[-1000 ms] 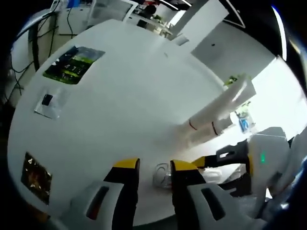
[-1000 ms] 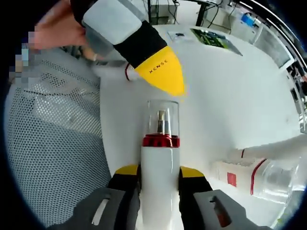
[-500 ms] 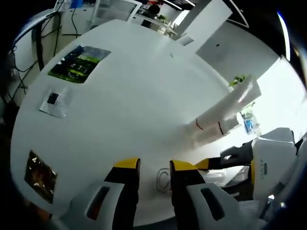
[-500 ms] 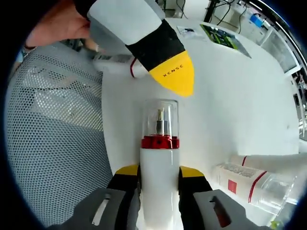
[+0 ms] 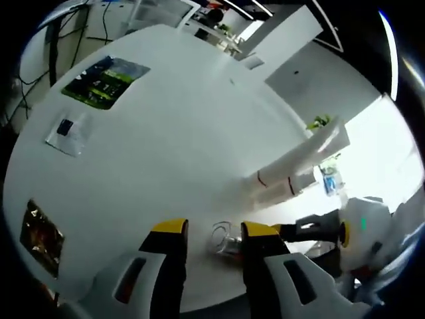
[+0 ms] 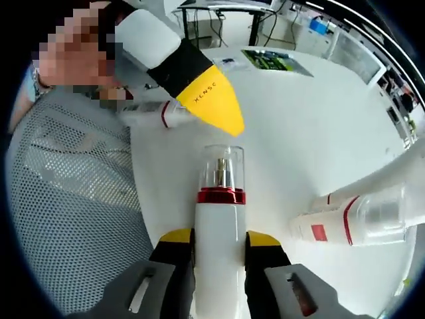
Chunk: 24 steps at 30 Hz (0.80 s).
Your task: Arrange the skincare products in the storage area until every visible bottle or jar stands upright without overlapping.
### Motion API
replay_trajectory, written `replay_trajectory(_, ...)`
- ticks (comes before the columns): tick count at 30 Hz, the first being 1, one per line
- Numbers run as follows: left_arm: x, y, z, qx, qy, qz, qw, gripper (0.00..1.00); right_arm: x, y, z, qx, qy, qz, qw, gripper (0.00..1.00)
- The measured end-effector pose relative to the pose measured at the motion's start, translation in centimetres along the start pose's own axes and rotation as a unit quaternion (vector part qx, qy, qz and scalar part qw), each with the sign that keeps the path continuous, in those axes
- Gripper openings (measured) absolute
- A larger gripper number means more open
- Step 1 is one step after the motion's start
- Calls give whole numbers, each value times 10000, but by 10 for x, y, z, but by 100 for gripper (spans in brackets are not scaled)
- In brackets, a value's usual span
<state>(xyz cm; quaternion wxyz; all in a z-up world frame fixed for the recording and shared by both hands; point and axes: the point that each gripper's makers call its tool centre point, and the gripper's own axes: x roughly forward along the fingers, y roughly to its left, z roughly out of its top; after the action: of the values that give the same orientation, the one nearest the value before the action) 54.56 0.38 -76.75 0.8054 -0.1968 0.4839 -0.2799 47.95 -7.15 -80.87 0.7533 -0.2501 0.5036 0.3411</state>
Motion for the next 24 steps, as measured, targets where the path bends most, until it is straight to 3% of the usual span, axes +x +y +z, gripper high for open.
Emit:
replay_trajectory(6,6,-12,-13,121,316,-228,9992,35,-5,-3,4,354,-464,87,9983,21)
replay_trajectory(10,11,-15,-21,157,543,-292,9980,40,-12,-4,10,349,-743,65,9966,21)
replay_trajectory(14,11,-26,-21,-314,490,-718,9957,47,-18,-5,19,344,-1108,-9,9932,21)
replay_trajectory(19,11,-45,-24,-535,553,-1276,9888,40,-25,-1,35,451,-1580,81,9864,21)
replay_trajectory(22,12,-50,-30,-481,770,-1408,9859,39,-30,2,49,440,-1906,41,9807,21)
replay_trajectory(24,11,-55,-29,-447,737,-1508,9848,36,-35,6,59,325,-2163,3,9758,21)
